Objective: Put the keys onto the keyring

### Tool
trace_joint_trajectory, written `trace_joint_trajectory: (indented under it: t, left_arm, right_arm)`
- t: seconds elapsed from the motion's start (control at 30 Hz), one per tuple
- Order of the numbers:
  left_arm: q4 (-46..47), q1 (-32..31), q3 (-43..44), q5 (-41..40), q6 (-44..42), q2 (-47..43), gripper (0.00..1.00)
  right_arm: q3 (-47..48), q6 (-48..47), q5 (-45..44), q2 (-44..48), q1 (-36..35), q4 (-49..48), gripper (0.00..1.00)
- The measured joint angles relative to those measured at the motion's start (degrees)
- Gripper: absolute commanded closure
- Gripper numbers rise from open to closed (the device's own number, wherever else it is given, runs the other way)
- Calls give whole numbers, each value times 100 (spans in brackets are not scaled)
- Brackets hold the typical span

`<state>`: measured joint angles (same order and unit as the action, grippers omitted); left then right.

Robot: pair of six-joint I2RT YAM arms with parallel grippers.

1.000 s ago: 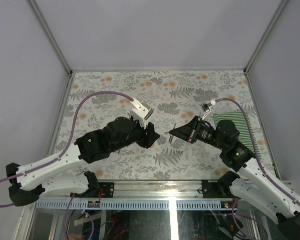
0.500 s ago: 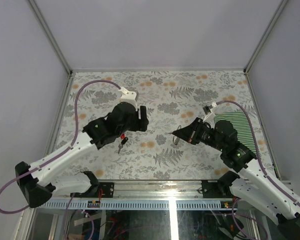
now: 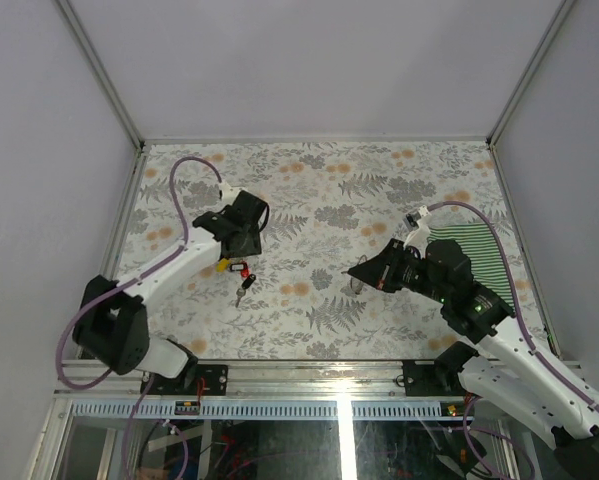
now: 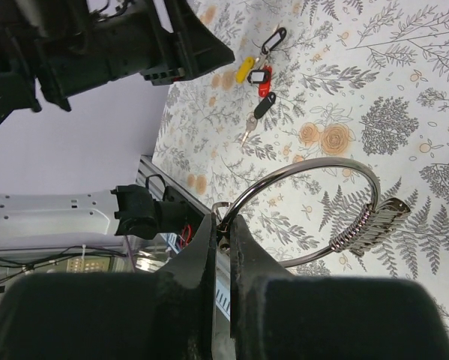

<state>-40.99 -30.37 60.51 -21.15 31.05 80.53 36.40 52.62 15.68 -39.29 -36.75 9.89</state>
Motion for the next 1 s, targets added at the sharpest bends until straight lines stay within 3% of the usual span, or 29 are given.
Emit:
trace_joint_trajectory:
  t: [0.4, 0.53, 1.0]
  left_arm:
    - [175, 4, 168, -450, 20, 1576, 54]
    - [308, 7, 348, -518, 7, 1803, 60]
    - [667, 275, 466, -527, -7, 2175, 65]
  right_arm:
    - [11, -249, 39, -59, 0, 260, 100]
    - [11, -278, 44, -59, 0, 278, 100]
    - [22, -361, 50, -90, 0, 402, 100]
